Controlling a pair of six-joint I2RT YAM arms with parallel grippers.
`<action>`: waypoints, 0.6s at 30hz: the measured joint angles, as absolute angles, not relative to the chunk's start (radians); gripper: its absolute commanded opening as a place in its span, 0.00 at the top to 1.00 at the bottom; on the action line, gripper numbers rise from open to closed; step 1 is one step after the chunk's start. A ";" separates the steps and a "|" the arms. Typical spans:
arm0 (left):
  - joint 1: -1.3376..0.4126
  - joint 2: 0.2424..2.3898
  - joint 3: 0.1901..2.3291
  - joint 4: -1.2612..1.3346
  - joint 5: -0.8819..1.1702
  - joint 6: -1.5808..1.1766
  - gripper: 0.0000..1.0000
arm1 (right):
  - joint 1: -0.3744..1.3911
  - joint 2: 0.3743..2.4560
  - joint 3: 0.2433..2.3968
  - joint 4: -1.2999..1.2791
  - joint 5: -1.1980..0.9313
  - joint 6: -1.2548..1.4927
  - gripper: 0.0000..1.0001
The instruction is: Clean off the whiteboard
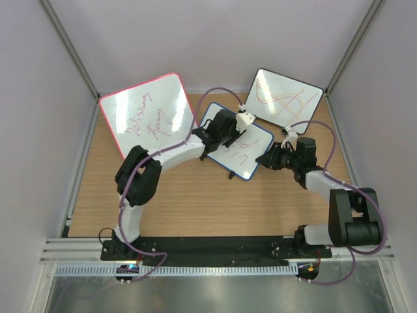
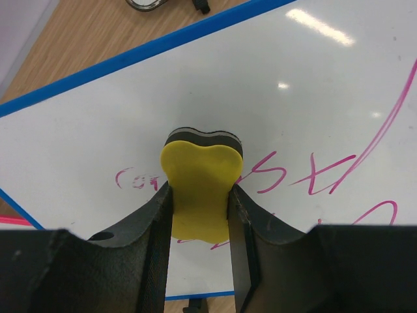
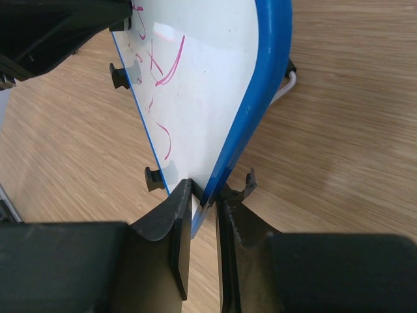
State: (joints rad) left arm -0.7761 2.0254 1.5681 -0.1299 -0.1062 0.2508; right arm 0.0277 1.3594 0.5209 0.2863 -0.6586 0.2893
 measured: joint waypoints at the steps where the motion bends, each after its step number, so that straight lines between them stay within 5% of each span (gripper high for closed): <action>1: -0.781 2.026 1.568 -0.129 -0.106 0.250 1.00 | 0.028 1.357 0.521 0.285 -0.657 0.287 0.85; 6: -0.795 2.028 1.568 -0.127 -0.118 0.248 1.00 | 0.029 1.348 0.521 0.273 -0.652 0.279 0.98; 18: -0.655 2.054 1.604 -0.107 -0.241 0.302 1.00 | 0.044 1.324 0.521 0.252 -0.631 0.263 0.99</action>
